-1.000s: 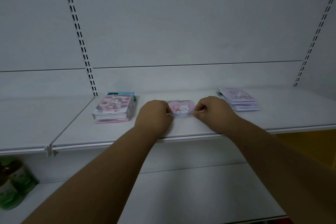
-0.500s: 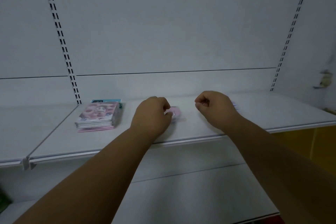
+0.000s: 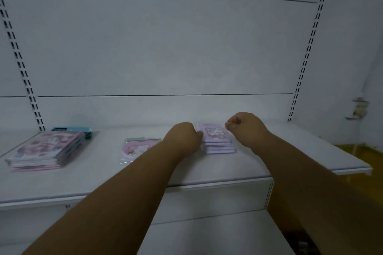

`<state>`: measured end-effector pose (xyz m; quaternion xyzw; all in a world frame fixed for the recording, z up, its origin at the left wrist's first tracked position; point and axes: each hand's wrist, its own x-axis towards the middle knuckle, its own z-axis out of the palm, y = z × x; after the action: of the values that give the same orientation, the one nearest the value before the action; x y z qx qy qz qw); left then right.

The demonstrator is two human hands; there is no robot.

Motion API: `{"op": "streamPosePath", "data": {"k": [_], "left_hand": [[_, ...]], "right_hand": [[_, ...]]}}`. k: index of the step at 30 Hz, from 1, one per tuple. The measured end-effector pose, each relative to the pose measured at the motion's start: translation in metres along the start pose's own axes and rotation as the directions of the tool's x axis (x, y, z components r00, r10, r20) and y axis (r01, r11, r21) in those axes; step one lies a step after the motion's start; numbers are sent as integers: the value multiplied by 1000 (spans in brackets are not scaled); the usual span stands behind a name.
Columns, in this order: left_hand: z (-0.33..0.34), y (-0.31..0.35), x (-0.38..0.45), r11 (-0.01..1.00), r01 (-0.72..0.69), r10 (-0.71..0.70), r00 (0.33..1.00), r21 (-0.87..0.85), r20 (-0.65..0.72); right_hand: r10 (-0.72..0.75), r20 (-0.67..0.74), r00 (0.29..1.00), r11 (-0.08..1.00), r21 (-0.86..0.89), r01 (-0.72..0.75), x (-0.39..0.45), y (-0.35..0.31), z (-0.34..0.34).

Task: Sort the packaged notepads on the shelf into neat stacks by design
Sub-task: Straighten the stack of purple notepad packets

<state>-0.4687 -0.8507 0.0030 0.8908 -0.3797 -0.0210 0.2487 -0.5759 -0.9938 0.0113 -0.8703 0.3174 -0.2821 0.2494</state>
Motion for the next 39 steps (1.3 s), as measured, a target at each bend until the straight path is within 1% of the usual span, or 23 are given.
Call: {"op": "streamPosePath", "data": {"k": [2, 4, 6, 8, 10, 12, 14, 15, 17, 19, 21, 23, 25, 27, 28, 30, 32, 34, 36, 37, 39], "left_hand": [[7, 11, 10, 998, 70, -69, 997, -7, 34], [13, 18, 15, 991, 126, -125, 992, -44, 20], [17, 24, 18, 979, 173, -175, 985, -112, -9], [21, 27, 21, 958, 213, -223, 974, -192, -33], [23, 31, 20, 938, 243, -257, 966, -248, -25], [24, 33, 19, 911, 250, -270, 963, -328, -17], [22, 31, 16, 840, 210, -251, 968, -500, -15], [21, 29, 14, 793, 167, -229, 973, -586, -33], [20, 25, 11, 706, 73, -194, 977, -705, -92], [21, 22, 6, 657, 20, -160, 981, -754, -113], [24, 22, 0, 692, -8, -107, 988, -722, -114], [30, 23, -6, 721, -2, -58, 996, -693, -63], [32, 28, -11, 713, 29, -19, 1000, -700, 22], [34, 30, -9, 695, 54, -5, 998, -717, 70], [33, 30, -8, 677, 63, -5, 997, -733, 82], [32, 30, -8, 657, 56, -13, 998, -752, 63], [33, 30, -9, 634, 25, -9, 1000, -773, 25], [32, 31, -11, 666, -24, 49, 999, -746, 11], [29, 31, -13, 702, -46, 105, 994, -711, 39], [27, 29, -13, 733, -47, 116, 992, -679, 56], [23, 26, -12, 842, -58, 102, 993, -537, 54]], "right_hand": [[48, 89, 995, 999, 14, -50, 12, 5, -3], [80, 233, 969, 996, 31, -89, 22, 8, -1], [121, 329, 937, 980, 108, -165, 24, 8, 2], [151, 327, 933, 967, 150, -208, 27, 10, 7], [165, 312, 936, 951, 201, -234, 27, 13, 9], [153, 312, 938, 895, 359, -265, 26, 14, 10], [121, 316, 941, 801, 529, -281, 28, 16, 11], [75, 306, 949, 769, 588, -250, 27, 16, 10], [-21, 264, 964, 756, 636, -158, 29, 15, 11], [-38, 229, 973, 740, 660, -127, 27, 12, 13], [-35, 201, 979, 702, 703, -119, 24, 10, 16], [-42, 189, 981, 634, 764, -120, 21, 7, 18], [-61, 201, 978, 583, 802, -128, 16, 3, 19], [-65, 236, 970, 544, 823, -164, 12, 3, 20], [-61, 255, 965, 526, 830, -186, 10, 4, 20], [-68, 287, 955, 506, 835, -215, 8, 10, 23], [-91, 301, 949, 532, 821, -209, 4, 15, 25], [-117, 315, 942, 548, 811, -203, 3, 17, 25], [-140, 344, 928, 565, 798, -211, 4, 18, 24], [-151, 357, 922, 578, 788, -211, 5, 19, 23], [-171, 379, 909, 642, 743, -189, 5, 24, 21]]}}
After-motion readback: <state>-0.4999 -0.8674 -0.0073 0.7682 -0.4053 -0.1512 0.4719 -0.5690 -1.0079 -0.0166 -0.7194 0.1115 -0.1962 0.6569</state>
